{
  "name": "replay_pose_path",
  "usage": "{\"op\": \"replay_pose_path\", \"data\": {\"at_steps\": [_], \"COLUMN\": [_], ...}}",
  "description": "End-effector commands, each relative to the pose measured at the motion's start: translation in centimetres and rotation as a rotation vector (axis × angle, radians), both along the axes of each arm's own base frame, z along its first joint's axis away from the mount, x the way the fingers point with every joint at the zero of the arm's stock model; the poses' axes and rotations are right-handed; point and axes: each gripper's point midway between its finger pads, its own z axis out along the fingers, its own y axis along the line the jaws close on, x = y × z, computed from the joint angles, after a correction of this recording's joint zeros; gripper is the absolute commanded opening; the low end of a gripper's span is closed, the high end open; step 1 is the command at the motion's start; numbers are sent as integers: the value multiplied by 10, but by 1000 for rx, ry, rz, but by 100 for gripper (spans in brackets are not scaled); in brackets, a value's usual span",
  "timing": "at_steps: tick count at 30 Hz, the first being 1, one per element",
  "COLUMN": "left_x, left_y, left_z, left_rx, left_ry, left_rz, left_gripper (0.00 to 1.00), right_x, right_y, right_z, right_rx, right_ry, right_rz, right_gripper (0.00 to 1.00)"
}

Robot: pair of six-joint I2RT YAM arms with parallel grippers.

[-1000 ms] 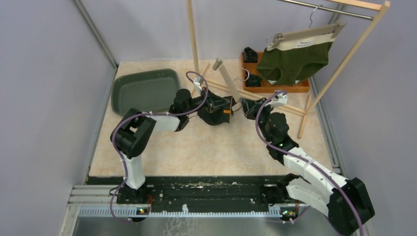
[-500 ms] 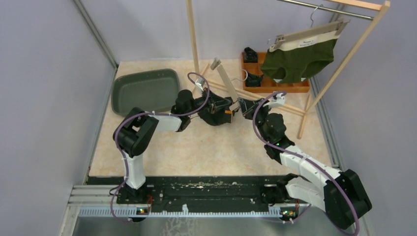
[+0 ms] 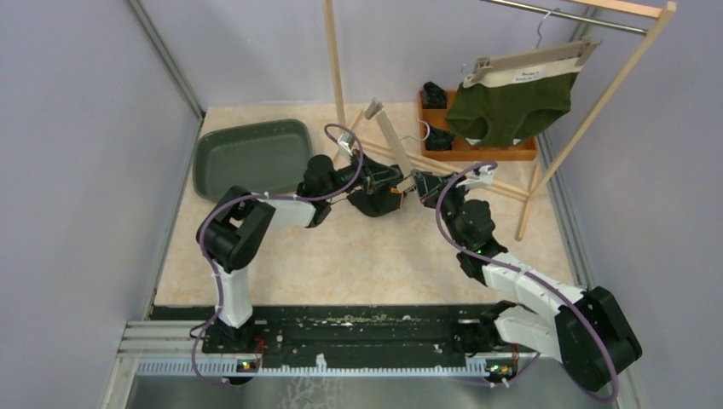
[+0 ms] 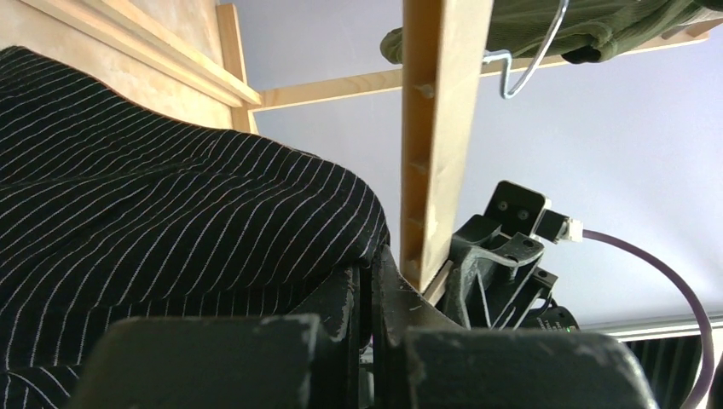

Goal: Clip the underwear to the hanger

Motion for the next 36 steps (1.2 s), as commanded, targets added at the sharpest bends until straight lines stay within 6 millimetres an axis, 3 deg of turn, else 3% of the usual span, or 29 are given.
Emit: {"op": "replay_pose_path", "data": {"at_steps": [1,23,36], "left_x": [-1,-4,4], "left_y": [-4,-7,-4], "left_z": [21,16,29], "left_rx": [-64,-198,-282], "left_ry": [-56,59,79], "left_rz": [-10,-38,-10], "left_gripper": [0,0,0], "right_x": [3,-9,-8], "right_y": [-3,3,7], "right_z": [27,45,46], "right_rx": [67,135,134], "right_ry": [-93,-294,-314], "right_rz": [-15,44,60], "right_gripper": [0,0,0]}}
